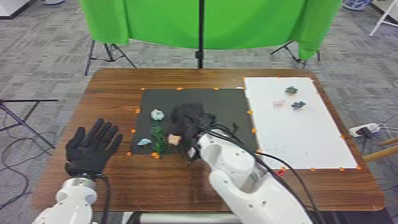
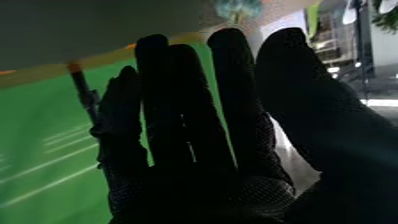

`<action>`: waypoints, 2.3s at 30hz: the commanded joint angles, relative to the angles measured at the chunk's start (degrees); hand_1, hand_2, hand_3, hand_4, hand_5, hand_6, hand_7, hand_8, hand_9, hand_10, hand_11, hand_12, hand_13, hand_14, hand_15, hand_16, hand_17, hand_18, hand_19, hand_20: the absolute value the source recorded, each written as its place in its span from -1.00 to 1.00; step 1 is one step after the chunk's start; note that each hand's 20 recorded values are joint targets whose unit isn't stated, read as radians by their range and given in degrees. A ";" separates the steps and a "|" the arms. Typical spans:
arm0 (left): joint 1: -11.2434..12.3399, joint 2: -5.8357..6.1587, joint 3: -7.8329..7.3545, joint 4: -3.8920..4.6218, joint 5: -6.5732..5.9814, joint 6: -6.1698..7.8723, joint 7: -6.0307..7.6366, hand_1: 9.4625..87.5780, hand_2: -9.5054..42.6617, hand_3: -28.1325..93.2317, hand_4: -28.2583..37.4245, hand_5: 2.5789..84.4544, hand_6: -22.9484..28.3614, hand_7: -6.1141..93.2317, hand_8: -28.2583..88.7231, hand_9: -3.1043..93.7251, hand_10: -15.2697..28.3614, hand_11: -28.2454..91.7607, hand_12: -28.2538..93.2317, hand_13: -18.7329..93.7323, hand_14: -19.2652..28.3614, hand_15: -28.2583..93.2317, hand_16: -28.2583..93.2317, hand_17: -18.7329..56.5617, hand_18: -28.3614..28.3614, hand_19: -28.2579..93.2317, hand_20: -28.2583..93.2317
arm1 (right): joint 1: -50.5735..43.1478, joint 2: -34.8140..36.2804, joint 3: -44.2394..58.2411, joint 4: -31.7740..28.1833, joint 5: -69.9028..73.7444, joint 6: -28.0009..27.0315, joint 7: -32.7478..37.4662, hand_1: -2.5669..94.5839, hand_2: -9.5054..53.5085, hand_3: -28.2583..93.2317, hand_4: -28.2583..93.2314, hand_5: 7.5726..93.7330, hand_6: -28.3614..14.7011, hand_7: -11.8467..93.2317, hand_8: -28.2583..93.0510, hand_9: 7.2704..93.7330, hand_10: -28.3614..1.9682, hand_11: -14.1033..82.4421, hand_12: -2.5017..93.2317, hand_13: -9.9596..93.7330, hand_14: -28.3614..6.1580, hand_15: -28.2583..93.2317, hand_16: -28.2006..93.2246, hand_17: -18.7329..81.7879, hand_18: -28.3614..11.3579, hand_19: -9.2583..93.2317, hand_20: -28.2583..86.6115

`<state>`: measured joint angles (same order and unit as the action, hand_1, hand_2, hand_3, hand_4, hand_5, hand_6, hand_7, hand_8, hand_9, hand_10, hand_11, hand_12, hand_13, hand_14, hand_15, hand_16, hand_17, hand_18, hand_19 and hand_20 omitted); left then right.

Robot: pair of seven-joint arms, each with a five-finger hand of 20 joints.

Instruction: Arrange flowers

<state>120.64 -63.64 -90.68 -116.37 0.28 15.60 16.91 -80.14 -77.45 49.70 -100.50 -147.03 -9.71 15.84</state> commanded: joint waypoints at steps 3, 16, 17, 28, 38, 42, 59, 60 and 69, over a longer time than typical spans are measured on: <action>2.24 -1.08 -0.38 -0.47 -0.27 -0.86 1.15 -0.52 -0.07 0.75 -1.00 0.11 0.34 -0.63 -0.68 -0.11 0.48 -0.12 -0.38 -0.13 0.57 0.20 -0.69 -0.70 0.58 0.17 -0.33 | 2.05 4.49 10.14 -2.21 2.79 2.74 6.36 -0.11 -1.00 0.85 -1.00 0.31 0.20 -0.46 -0.76 0.09 -0.36 -0.40 -0.65 -0.01 -0.28 0.30 -0.33 -0.21 -0.77 0.74 0.26; 3.87 -1.12 -1.67 -1.64 1.06 -1.66 2.60 -0.52 -0.08 0.75 -1.00 0.10 0.34 -0.63 -0.68 -0.11 0.48 -0.13 -0.38 -0.13 0.57 0.20 -0.69 -0.70 0.58 0.16 -0.33 | -0.69 19.23 25.94 3.05 6.64 4.33 13.92 -0.07 -1.00 0.86 -1.00 0.16 0.16 -0.47 -0.76 -0.03 -0.35 -0.41 -0.65 -0.06 -0.31 0.21 -0.36 -0.21 -0.75 0.69 0.13; 3.89 -1.16 -1.62 -1.67 0.88 -1.47 2.67 -0.52 -0.08 0.75 -1.00 0.10 0.34 -0.64 -0.68 -0.11 0.48 -0.13 -0.38 -0.13 0.57 0.20 -0.69 -0.70 0.58 0.16 -0.33 | -0.40 19.31 25.80 3.94 5.98 3.57 14.21 -0.06 -1.00 0.86 -1.00 0.16 0.17 -0.47 -0.76 -0.03 -0.34 -0.41 -0.65 -0.06 -0.30 0.20 -0.36 -0.21 -0.74 0.69 0.13; 2.98 -1.19 -1.03 -1.25 0.77 -1.34 2.18 -0.51 -0.08 0.75 -1.00 0.10 0.33 -0.63 -0.68 -0.11 0.48 -0.13 -0.38 -0.13 0.57 0.20 -0.69 -0.70 0.58 0.16 -0.33 | 1.83 18.69 22.89 9.97 4.76 3.13 8.11 0.02 -1.00 0.84 -1.00 0.10 0.30 -0.43 -0.78 -0.06 0.01 -0.46 -0.68 0.00 -0.15 0.12 -0.35 -0.19 -0.69 0.66 0.07; 2.29 -1.02 -0.47 -0.74 0.14 -1.26 0.83 -0.51 -0.07 0.75 -1.00 0.10 0.33 -0.63 -0.68 -0.11 0.48 -0.13 -0.38 -0.13 0.57 0.20 -0.69 -0.70 0.58 0.16 -0.32 | 2.39 17.99 20.75 14.73 2.76 1.54 5.62 0.10 -1.00 0.78 -1.00 0.09 0.30 -0.44 -0.79 0.01 0.06 -0.45 -0.68 0.14 0.02 0.12 -0.31 -0.11 -0.66 0.77 0.09; 2.32 -0.84 -0.61 -0.81 0.27 -1.10 0.50 -0.51 -0.06 0.74 -1.00 0.10 0.34 -0.63 -0.68 -0.11 0.47 -0.12 -0.38 -0.13 0.57 0.20 -0.69 -0.70 0.58 0.16 -0.32 | 0.48 17.89 20.29 15.91 1.11 6.53 6.36 0.24 -1.00 0.64 -1.00 0.31 0.34 -0.39 -0.79 0.31 0.05 -0.27 -0.61 0.32 0.19 0.14 -0.12 -0.02 -0.65 0.90 0.17; 3.55 -0.59 -0.84 -1.32 0.05 -1.08 1.84 -0.51 -0.06 0.75 -1.00 0.11 0.34 -0.63 -0.68 -0.11 0.48 -0.13 -0.38 -0.12 0.57 0.20 -0.69 -0.70 0.58 0.16 -0.32 | -0.14 18.32 12.14 -3.07 7.59 9.67 5.55 0.34 -1.00 0.58 -1.00 0.52 0.35 -0.01 -0.67 0.70 0.17 -0.43 -0.12 0.49 0.27 0.19 0.07 0.02 -0.65 0.91 0.22; 3.38 -0.48 -0.71 -1.26 -0.23 -0.96 2.01 -0.51 -0.06 0.75 -1.00 0.11 0.34 -0.63 -0.68 -0.11 0.48 -0.13 -0.38 -0.12 0.57 0.20 -0.69 -0.70 0.58 0.16 -0.32 | -0.06 17.86 10.95 -4.22 7.42 8.93 4.89 0.33 -1.00 0.59 -1.00 0.51 0.33 -0.03 -0.66 0.68 0.14 -0.44 -0.13 0.47 0.27 0.19 0.05 0.02 -0.65 0.91 0.21; 1.73 -0.76 0.19 -0.73 0.12 -1.06 1.13 -0.51 -0.06 0.75 -1.00 0.11 0.34 -0.63 -0.68 -0.11 0.48 -0.12 -0.38 -0.12 0.57 0.20 -0.69 -0.70 0.58 0.16 -0.32 | -0.87 15.07 2.04 -6.59 4.98 1.02 -1.39 0.29 -1.00 0.59 -1.00 0.48 0.29 -0.12 -0.67 0.64 0.10 -0.48 -0.17 0.43 0.25 0.18 0.04 0.00 -0.67 0.90 0.20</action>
<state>122.66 -63.90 -91.21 -117.59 0.38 14.30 18.68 -79.73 -59.12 56.91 -106.83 -139.29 -5.11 18.53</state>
